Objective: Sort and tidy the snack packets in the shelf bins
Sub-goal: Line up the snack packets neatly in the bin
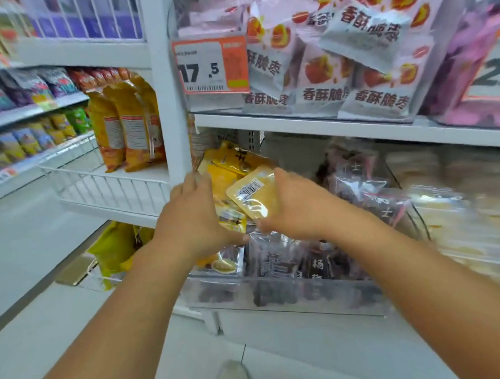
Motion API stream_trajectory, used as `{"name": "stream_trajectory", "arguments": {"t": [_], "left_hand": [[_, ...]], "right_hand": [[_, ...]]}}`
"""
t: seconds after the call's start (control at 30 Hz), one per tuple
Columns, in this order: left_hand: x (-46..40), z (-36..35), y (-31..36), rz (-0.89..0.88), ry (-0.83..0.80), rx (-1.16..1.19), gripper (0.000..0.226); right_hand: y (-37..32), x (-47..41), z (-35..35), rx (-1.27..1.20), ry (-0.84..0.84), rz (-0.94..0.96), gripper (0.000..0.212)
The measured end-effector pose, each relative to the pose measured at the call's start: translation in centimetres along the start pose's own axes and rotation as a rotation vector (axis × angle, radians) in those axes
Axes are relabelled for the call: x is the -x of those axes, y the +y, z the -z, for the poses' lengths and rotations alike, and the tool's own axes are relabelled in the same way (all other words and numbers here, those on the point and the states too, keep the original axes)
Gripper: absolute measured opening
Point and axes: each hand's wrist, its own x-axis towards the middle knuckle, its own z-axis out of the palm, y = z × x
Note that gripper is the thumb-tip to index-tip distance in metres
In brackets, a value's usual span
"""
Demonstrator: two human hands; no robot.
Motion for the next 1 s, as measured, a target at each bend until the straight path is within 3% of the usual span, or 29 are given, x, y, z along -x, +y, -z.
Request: {"name": "stream_trajectory", "arguments": {"t": [0.13, 0.23, 0.33, 0.43, 0.5, 0.63, 0.73, 0.8, 0.9, 1.0], "left_hand": [[-0.6, -0.1, 0.2, -0.033, -0.001, -0.19, 0.122], [-1.0, 0.2, 0.5, -0.039, 0.01, -0.167, 0.105], [-1.2, 0.1, 1.0, -0.032, 0.078, -0.121, 0.088], [-1.3, 0.1, 0.9, 0.008, 0.106, -0.121, 0.11], [-1.2, 0.4, 0.2, 0.032, 0.128, -0.081, 0.119], [-1.3, 0.8, -1.5, -0.007, 0.229, 0.026, 0.082], [-1.8, 0.1, -2.7, -0.079, 0.328, 0.101, 0.044], [-2.0, -0.3, -3.4, -0.13, 0.376, 0.207, 0.032], [-2.1, -0.4, -3.8, -0.247, 0.448, 0.372, 0.023], [-2.3, -0.1, -3.7, -0.35, 0.549, 0.475, 0.015]], "right_hand": [[-0.4, -2.9, -0.4, 0.089, -0.02, -0.125, 0.11], [-1.4, -3.3, -0.2, 0.144, 0.036, -0.12, 0.108], [-1.9, -3.0, 0.0, 0.053, 0.097, -0.091, 0.087], [-1.8, -2.2, 1.3, -0.236, 0.2, -0.027, 0.04], [-1.5, -1.7, 1.5, -0.393, 0.29, 0.029, 0.029], [-1.8, -0.2, 0.1, -0.349, 0.56, 0.336, 0.032], [-2.3, 0.4, -0.1, -0.306, 0.686, 0.41, 0.037], [-1.8, 0.0, 0.0, -0.275, 0.644, 0.332, 0.032], [-0.5, -0.4, 0.4, -0.517, 0.413, 0.225, 0.02], [-0.4, 0.2, 0.7, -0.665, 0.359, 0.3, 0.014]]}}
